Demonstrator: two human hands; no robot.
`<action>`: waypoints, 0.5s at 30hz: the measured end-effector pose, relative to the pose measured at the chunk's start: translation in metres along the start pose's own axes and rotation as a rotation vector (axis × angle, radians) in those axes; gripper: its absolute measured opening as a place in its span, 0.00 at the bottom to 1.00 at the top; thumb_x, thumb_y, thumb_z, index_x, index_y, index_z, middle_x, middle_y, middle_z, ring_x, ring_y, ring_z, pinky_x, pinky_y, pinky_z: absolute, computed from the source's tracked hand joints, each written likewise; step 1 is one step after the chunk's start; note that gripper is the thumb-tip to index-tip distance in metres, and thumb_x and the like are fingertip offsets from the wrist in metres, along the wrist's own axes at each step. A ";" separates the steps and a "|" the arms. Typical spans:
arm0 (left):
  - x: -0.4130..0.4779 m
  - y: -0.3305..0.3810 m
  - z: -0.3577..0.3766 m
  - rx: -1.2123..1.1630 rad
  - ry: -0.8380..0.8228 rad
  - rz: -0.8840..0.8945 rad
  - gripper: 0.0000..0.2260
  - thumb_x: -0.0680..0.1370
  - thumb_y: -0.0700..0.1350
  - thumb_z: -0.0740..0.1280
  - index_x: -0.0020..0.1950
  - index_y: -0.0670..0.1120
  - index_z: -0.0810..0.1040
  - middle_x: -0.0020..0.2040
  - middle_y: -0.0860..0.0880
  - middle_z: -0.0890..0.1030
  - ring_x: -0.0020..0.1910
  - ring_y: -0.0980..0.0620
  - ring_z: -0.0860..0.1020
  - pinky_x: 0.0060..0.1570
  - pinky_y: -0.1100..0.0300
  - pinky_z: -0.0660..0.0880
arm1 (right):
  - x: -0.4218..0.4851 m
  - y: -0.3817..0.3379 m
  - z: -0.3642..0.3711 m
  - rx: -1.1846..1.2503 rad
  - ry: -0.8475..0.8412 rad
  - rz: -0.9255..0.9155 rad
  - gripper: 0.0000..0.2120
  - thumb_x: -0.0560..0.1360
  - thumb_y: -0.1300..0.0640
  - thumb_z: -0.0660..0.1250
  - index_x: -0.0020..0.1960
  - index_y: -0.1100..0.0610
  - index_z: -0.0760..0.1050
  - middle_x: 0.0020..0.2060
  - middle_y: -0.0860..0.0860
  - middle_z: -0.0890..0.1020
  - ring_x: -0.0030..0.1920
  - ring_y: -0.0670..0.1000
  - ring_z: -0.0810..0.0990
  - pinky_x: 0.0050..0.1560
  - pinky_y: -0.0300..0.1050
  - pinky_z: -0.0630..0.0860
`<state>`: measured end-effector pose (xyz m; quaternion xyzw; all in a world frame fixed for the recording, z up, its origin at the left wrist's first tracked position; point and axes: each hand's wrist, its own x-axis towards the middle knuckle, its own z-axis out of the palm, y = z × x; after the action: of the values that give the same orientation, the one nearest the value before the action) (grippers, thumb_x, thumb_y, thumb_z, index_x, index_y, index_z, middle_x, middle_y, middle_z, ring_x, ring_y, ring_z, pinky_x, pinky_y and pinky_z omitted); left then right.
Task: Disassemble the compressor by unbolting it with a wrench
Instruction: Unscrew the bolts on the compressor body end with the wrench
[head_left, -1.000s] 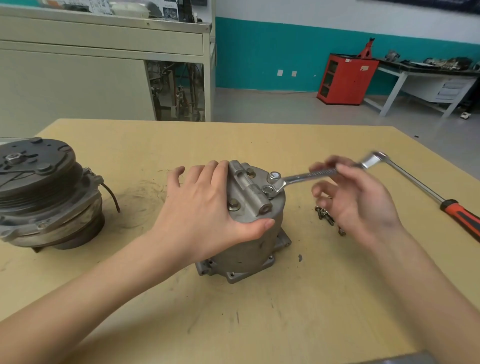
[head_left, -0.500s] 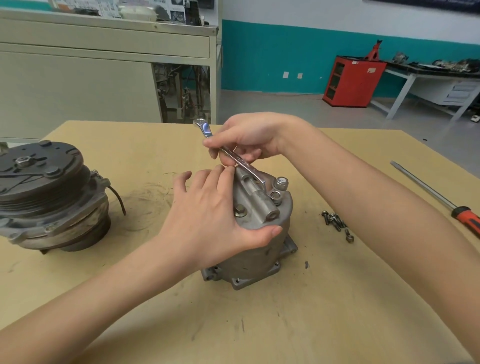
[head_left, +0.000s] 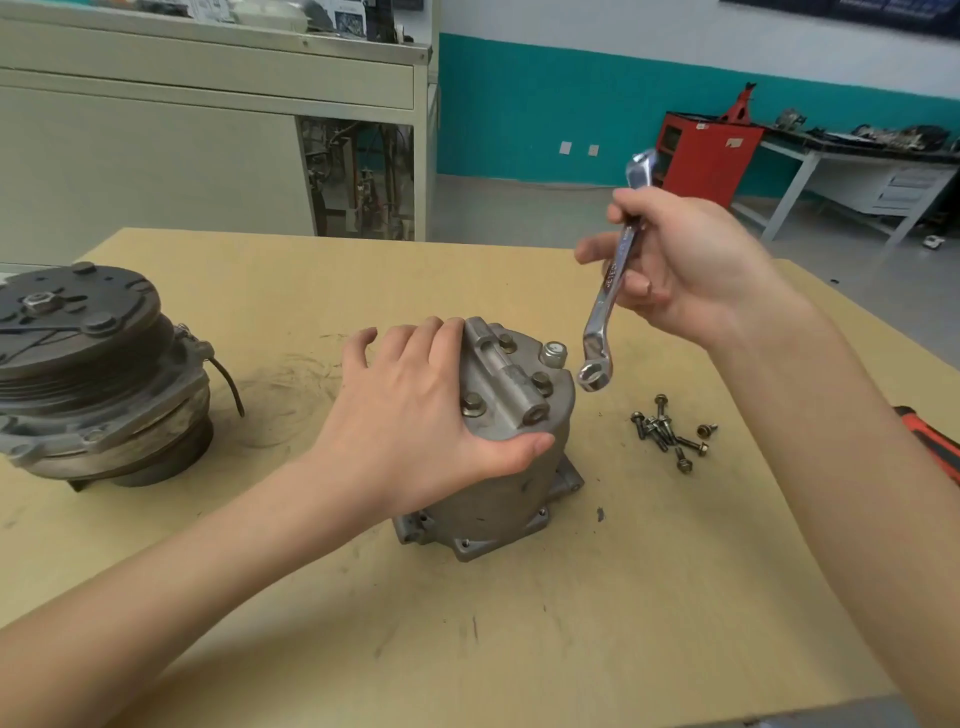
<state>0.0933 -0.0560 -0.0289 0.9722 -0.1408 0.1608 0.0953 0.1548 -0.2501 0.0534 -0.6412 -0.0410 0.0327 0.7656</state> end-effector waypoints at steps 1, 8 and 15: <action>0.000 0.000 0.000 0.000 0.000 -0.002 0.53 0.59 0.79 0.41 0.72 0.45 0.65 0.67 0.51 0.73 0.66 0.50 0.69 0.70 0.47 0.56 | -0.010 0.002 -0.003 0.030 0.035 -0.015 0.08 0.82 0.58 0.55 0.44 0.56 0.62 0.28 0.57 0.81 0.19 0.48 0.69 0.17 0.35 0.64; 0.000 0.000 -0.001 0.005 -0.003 0.001 0.53 0.60 0.79 0.41 0.72 0.46 0.65 0.68 0.51 0.72 0.66 0.50 0.69 0.69 0.47 0.56 | -0.077 0.049 0.007 0.063 0.206 -0.503 0.11 0.83 0.57 0.53 0.46 0.59 0.69 0.40 0.57 0.84 0.40 0.59 0.84 0.41 0.45 0.80; 0.000 0.001 0.000 0.008 0.020 -0.002 0.53 0.60 0.79 0.42 0.71 0.44 0.67 0.67 0.50 0.74 0.65 0.49 0.70 0.69 0.47 0.58 | -0.110 0.099 0.013 -0.053 0.226 -0.758 0.08 0.82 0.54 0.55 0.49 0.57 0.69 0.47 0.55 0.83 0.48 0.57 0.84 0.48 0.45 0.79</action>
<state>0.0934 -0.0568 -0.0288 0.9711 -0.1381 0.1712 0.0930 0.0442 -0.2315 -0.0437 -0.5999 -0.1910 -0.3238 0.7062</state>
